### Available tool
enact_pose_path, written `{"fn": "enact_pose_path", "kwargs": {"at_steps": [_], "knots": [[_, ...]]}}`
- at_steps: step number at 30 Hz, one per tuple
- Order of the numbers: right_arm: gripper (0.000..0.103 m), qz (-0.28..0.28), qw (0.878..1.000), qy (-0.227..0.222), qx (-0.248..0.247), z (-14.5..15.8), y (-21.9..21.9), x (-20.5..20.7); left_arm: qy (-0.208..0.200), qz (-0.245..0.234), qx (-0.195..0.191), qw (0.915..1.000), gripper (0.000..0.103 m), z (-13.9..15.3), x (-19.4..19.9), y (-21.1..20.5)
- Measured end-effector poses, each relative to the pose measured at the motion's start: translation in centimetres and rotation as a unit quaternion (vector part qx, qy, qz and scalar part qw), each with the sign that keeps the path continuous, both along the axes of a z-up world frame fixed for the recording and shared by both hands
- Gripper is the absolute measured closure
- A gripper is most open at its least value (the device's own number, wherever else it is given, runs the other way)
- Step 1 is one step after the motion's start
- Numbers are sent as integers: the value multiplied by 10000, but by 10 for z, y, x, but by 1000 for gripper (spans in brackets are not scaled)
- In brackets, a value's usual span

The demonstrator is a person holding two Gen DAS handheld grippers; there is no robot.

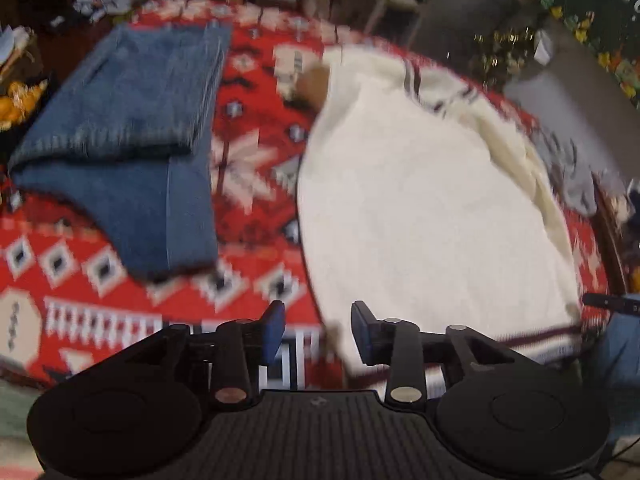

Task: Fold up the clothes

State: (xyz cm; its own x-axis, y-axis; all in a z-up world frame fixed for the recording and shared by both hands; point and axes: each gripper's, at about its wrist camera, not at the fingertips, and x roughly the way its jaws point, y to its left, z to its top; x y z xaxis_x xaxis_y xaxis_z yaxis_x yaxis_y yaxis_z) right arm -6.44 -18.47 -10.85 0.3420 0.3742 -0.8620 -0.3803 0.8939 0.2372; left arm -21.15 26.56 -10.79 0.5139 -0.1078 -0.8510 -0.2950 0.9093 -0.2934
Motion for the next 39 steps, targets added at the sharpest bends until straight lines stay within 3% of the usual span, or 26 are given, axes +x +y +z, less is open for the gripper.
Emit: {"fn": "enact_pose_path", "kwargs": {"at_steps": [4, 10, 13, 16, 22, 28, 32, 39], "knots": [[50, 157, 9994, -306, 51, 23, 11, 20, -355, 65, 243, 9991, 64, 22, 26, 9], [50, 250, 9963, -755, 315, 58, 42, 83, -697, 73, 388, 9968, 59, 51, 83, 26], [50, 303, 9935, -1025, 392, 72, 60, 120, -934, -121, 744, 9928, 54, 62, 118, 29], [50, 154, 9926, -1073, 542, 71, 77, 160, -909, -277, 1030, 9901, 53, 62, 157, 34], [50, 250, 9935, -1101, 157, 41, 112, 231, -786, -635, 1246, 9870, 55, 47, 229, 35], [51, 200, 9918, -1265, -31, 1, 129, 271, -1163, -936, 1438, 9783, 40, 31, 283, 27], [51, 113, 9899, -1411, 118, -17, 130, 284, -1015, -1076, 1479, 9779, 40, 13, 321, 25], [51, 70, 9884, -1502, 222, -39, 127, 296, -874, -1636, 1845, 9652, 41, -21, 344, 14]]}}
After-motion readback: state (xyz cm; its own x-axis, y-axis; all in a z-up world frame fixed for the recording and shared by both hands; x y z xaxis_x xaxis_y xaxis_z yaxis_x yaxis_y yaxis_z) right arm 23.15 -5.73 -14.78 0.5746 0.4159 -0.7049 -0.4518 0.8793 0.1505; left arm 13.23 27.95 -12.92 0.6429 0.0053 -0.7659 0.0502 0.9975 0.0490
